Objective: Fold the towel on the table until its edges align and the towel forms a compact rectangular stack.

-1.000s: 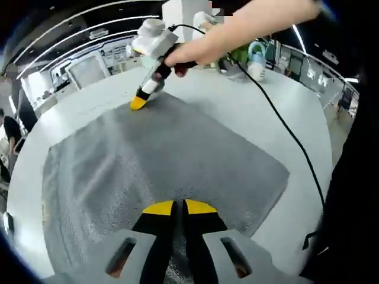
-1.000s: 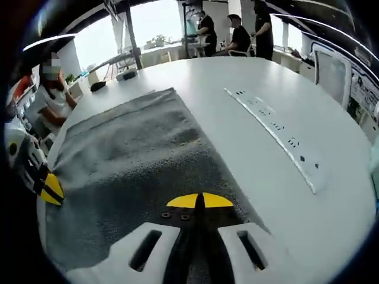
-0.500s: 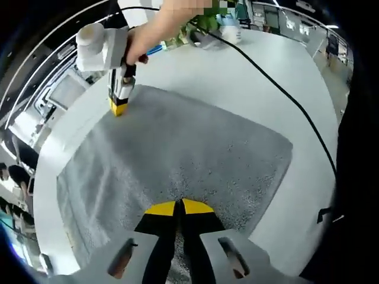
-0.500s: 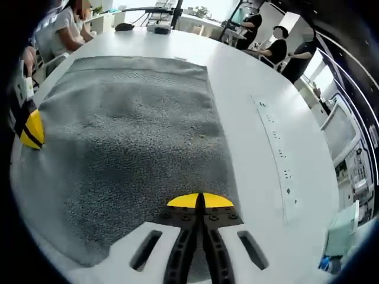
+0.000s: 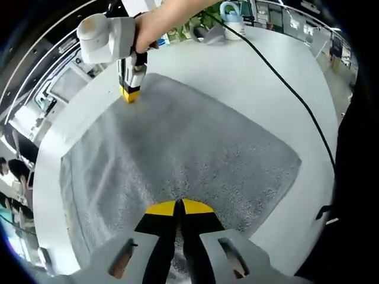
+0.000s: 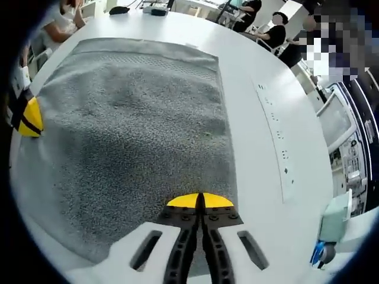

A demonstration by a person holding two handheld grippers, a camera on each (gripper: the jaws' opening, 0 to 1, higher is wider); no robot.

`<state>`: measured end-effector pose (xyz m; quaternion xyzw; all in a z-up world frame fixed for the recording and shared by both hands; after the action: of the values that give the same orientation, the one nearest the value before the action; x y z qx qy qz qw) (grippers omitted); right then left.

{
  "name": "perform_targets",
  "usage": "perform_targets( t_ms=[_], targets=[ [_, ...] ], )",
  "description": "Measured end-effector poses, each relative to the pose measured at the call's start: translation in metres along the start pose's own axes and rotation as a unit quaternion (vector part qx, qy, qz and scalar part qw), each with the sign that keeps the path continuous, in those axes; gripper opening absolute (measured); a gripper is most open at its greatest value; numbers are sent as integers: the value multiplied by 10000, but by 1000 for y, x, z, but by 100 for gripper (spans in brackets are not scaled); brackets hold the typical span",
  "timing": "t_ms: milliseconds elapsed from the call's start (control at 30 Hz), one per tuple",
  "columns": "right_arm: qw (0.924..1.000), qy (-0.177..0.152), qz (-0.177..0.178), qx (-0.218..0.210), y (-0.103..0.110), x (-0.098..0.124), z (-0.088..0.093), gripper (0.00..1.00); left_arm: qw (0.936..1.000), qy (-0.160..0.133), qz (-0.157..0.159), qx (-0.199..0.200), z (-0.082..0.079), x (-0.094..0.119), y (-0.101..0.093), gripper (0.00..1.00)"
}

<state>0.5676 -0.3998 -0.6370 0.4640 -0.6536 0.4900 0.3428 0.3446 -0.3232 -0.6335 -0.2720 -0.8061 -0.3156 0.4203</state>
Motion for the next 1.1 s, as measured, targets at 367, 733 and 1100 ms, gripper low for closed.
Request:
perform_targets(
  t_ms=[367, 733, 1100],
  targets=[
    [9989, 250, -229, -309, 10, 10, 21, 0, 9995, 248, -104, -154, 5, 4, 1, 2],
    [9953, 607, -348, -670, 24, 21, 37, 0, 9984, 398, -193, -341, 8, 5, 1, 2],
    [9923, 751, -400, -895, 33, 28, 52, 0, 9984, 406, -192, -357, 12, 6, 3, 2]
  ],
)
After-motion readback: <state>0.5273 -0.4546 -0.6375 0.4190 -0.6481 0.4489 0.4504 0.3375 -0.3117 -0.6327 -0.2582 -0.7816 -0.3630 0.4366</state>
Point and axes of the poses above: the point that each gripper's makers call its tool centre point, and the gripper's own axes: x roughly backward along the fingers, y roughly to its left, z roughly out of its underside, the point moved 3 cm from there along x, roughly backward along the fingers, and after that the axes turned 4 degrees about y, right-handed, at the moved point
